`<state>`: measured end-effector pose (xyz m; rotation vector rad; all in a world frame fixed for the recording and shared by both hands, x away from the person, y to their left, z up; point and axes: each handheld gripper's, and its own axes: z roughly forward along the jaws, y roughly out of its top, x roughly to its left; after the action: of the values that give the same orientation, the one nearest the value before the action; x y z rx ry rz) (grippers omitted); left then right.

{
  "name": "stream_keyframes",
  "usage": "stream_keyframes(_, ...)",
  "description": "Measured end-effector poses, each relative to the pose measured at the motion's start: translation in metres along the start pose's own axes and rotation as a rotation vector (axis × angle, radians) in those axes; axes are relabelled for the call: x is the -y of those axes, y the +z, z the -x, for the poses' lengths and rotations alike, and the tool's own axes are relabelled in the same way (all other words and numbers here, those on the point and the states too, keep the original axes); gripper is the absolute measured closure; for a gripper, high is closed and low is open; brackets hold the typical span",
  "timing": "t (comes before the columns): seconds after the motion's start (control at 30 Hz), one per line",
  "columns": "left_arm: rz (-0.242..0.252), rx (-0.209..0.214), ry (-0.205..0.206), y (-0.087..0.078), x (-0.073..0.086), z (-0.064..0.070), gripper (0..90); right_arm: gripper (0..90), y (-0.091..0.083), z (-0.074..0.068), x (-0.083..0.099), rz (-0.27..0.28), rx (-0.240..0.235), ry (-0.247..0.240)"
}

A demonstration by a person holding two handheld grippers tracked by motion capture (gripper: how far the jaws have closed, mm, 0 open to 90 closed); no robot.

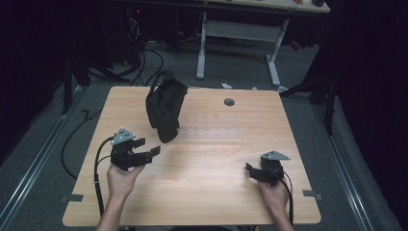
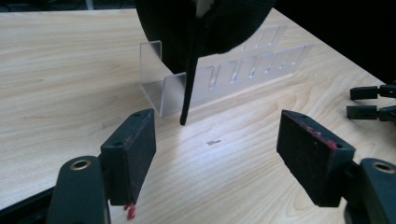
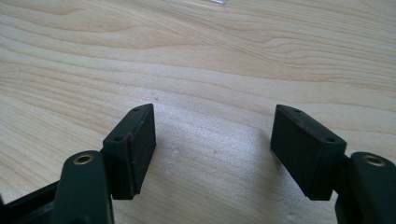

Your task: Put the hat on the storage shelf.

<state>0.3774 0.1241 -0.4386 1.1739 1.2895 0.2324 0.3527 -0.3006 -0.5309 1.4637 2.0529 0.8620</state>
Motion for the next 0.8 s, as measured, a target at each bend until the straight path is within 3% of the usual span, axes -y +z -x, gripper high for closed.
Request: stream_keyframes(0.8,-0.005,-0.004,-0.002,-0.013,0.029,-0.007,28.5,31.2,0.0,0.0,0.0,0.0,0.0,0.0)
